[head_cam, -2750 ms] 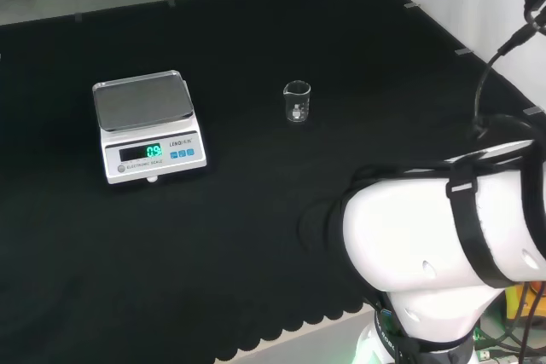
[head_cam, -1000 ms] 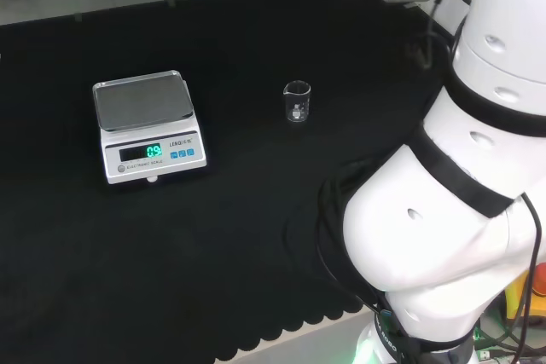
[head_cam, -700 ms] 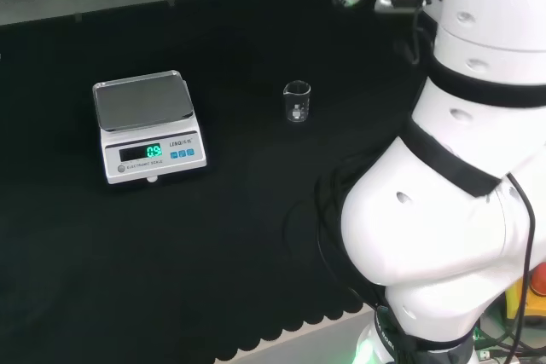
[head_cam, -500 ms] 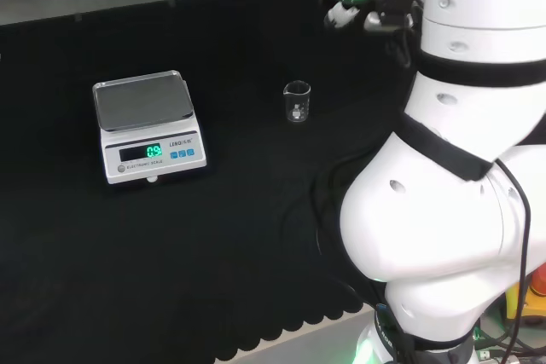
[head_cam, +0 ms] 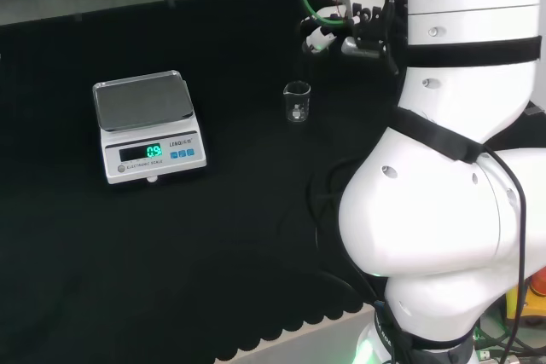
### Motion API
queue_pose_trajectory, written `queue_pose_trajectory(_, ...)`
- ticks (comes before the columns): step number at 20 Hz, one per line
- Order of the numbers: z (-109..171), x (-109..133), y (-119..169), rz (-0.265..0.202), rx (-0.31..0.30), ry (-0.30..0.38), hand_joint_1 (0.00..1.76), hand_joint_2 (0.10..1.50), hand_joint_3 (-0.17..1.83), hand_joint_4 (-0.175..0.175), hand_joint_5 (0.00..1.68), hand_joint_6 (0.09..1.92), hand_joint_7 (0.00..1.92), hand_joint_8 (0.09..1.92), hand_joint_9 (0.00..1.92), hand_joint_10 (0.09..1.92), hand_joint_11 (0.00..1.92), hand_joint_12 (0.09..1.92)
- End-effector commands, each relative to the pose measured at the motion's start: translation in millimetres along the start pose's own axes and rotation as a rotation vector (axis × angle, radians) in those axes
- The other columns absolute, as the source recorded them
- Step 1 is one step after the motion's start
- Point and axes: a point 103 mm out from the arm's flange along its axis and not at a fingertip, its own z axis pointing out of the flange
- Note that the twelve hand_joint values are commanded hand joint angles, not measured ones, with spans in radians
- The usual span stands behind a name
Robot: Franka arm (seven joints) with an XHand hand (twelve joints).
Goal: Pick up the beaker.
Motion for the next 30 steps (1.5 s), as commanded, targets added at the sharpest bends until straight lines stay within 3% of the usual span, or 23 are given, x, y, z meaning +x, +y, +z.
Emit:
queue_pose_trajectory(1, 22, 10, 2, -0.016, 0.058, 0.020, 0.41, 0.57, 0.01, -0.075, 0.07, 0.09, 0.00, 0.09, 0.00, 0.59, 0.03, 1.62)
queue_pose_trajectory(12, 61, 17, -1, -0.016, 0.155, 0.038, 0.39, 0.57, 0.00, -0.074, 0.05, 0.09, 0.00, 0.09, 0.00, 0.52, 0.01, 1.63)
queue_pose_trajectory(24, 87, 21, 13, 0.029, 0.164, 0.000, 0.42, 0.58, 0.01, -0.077, 0.04, 0.09, 0.00, 0.09, 0.00, 0.51, 0.00, 1.63)
queue_pose_trajectory(27, 92, 21, 16, 0.045, 0.127, -0.018, 0.48, 0.59, 0.01, -0.084, 0.05, 0.09, 0.01, 0.09, 0.00, 0.66, 0.05, 1.62)
queue_pose_trajectory(30, 96, 23, 17, 0.047, 0.087, -0.034, 0.57, 0.62, 0.02, -0.091, 0.11, 0.09, 0.08, 0.10, 0.07, 0.88, 0.24, 1.54)
